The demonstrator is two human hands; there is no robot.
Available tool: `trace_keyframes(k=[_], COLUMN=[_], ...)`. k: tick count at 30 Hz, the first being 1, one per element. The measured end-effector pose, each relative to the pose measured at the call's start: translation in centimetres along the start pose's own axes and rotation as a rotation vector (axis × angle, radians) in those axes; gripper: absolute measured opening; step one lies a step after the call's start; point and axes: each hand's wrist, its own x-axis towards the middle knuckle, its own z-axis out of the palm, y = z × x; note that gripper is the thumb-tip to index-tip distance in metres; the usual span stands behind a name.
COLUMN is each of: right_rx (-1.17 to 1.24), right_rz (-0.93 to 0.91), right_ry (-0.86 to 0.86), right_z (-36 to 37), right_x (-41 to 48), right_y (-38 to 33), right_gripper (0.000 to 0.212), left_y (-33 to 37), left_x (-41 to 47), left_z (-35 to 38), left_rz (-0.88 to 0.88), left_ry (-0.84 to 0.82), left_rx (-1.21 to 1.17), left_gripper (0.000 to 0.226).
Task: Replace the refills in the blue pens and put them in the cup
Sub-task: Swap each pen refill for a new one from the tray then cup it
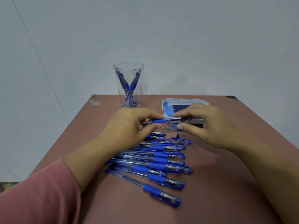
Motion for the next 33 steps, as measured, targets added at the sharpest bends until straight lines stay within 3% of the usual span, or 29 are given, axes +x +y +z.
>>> trace_keyframes(k=[15,18,24,28,33], right_rx=[0.045,0.030,-0.139,-0.243,-0.274], right_rz=[0.039,0.016,-0.022,0.042,0.024], right_ry=[0.089,0.037,-0.095,-0.265,-0.306], right_z=[0.5,1.2,0.4,0.7,1.0], right_x=[0.0,0.0,0.0,0.2,0.6], right_y=[0.2,0.4,2.3,2.7,2.1], right_gripper=[0.019,0.011,0.035,0.029,0.020], left_y=[0.1,0.2,0.0,-0.1,-0.1], left_x=[-0.1,-0.2,-0.1,-0.1,-0.1], left_z=[-0.1,0.1,-0.1,0.0,-0.1], left_rz=[0.015,0.020,0.013,0.016,0.022], left_ry=[0.058,0.043,0.047,0.036,0.043], left_rx=[-0.036,-0.039,-0.033,-0.026,-0.020], left_gripper=[0.023,0.024,0.023,0.024,0.024])
